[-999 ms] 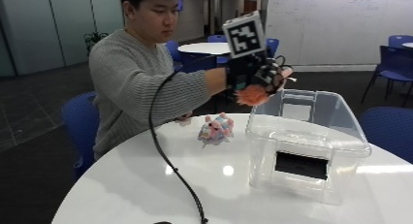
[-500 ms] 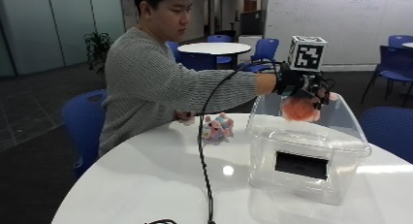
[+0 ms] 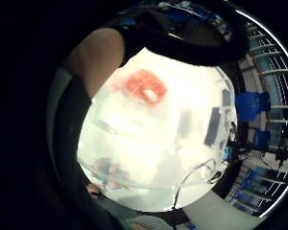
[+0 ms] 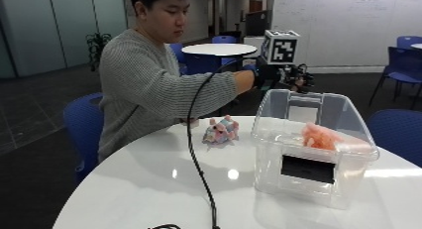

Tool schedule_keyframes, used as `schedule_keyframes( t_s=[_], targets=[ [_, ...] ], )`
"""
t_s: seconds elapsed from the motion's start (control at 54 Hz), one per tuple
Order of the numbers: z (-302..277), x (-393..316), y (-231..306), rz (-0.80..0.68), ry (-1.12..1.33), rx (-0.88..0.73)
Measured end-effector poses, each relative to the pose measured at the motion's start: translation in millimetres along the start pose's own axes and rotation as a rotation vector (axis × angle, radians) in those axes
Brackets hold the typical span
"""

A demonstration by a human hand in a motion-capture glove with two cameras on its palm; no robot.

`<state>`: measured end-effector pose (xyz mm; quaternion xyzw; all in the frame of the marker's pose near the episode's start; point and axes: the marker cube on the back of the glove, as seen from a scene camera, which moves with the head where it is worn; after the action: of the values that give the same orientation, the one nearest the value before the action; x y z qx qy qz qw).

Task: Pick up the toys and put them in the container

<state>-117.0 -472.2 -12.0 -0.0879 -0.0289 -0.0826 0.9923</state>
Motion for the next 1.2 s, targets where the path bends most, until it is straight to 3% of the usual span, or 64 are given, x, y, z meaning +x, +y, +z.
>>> schedule_keyframes(
  t_s=[0.241,0.407,0.648,0.925,1.203],
  targets=[
    [6.0,-34.5,117.0,-0.150,-0.106,0.068],
    [42.1,-62.5,188.6,-0.260,0.054,0.048],
    [88.1,-65.2,188.5,-0.229,0.083,0.026],
    [197.0,-60.9,182.5,-0.134,0.079,-0.155],
    [220.0,-47.2,178.2,-0.052,0.258,-0.075]
  ],
)
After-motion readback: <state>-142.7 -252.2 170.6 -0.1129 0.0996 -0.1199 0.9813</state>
